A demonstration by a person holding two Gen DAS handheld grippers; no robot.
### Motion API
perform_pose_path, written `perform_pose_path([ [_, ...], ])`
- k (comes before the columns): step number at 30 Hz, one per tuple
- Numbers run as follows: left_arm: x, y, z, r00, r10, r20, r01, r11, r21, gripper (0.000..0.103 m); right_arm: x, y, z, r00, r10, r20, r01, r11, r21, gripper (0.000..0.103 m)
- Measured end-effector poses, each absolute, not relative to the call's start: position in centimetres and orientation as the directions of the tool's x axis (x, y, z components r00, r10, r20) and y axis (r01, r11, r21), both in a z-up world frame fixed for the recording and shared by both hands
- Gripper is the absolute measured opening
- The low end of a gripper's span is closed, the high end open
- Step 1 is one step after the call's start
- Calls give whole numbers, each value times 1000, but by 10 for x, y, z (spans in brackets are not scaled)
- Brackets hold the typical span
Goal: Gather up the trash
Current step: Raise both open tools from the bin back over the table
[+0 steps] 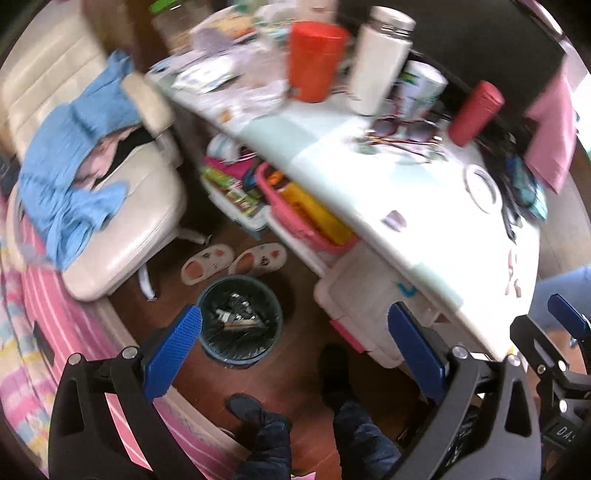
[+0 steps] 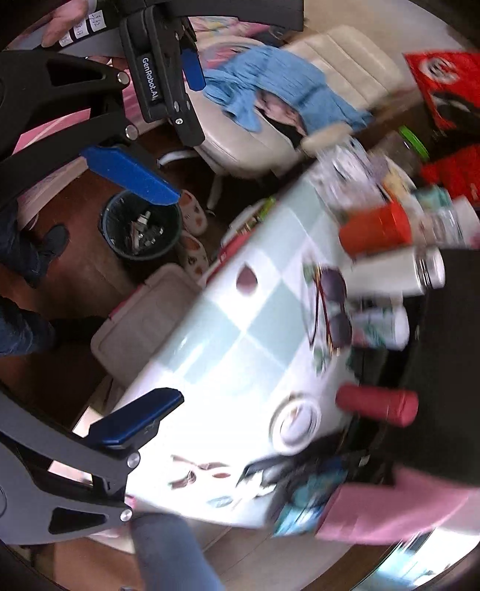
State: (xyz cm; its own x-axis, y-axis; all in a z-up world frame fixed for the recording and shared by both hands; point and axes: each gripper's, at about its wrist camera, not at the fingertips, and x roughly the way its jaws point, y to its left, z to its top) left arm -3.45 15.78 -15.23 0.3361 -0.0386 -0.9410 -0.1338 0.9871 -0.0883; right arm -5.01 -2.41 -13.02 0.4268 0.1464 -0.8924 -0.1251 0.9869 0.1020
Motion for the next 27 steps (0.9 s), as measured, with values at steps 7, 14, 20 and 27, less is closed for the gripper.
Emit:
perform_pose_path([
  [7, -5, 109, -143, 342, -90, -935, -16, 995, -102, 98, -48, -72, -124, 454, 86, -887, 2, 995, 97, 98],
  [14, 25, 69, -143, 334, -110, -936, 36, 994, -104, 98, -39, -114, -123, 463, 48, -885, 76, 993, 93, 98],
  [20, 58, 28, -146, 319, -130, -939, 76, 991, -112, 98, -26, -151, -131, 447, 29, -894, 125, 988, 95, 98],
  [27, 94, -15, -150, 313, -141, -939, 123, 987, -107, 98, -10, -180, -147, 427, 18, -904, 156, 983, 93, 98],
])
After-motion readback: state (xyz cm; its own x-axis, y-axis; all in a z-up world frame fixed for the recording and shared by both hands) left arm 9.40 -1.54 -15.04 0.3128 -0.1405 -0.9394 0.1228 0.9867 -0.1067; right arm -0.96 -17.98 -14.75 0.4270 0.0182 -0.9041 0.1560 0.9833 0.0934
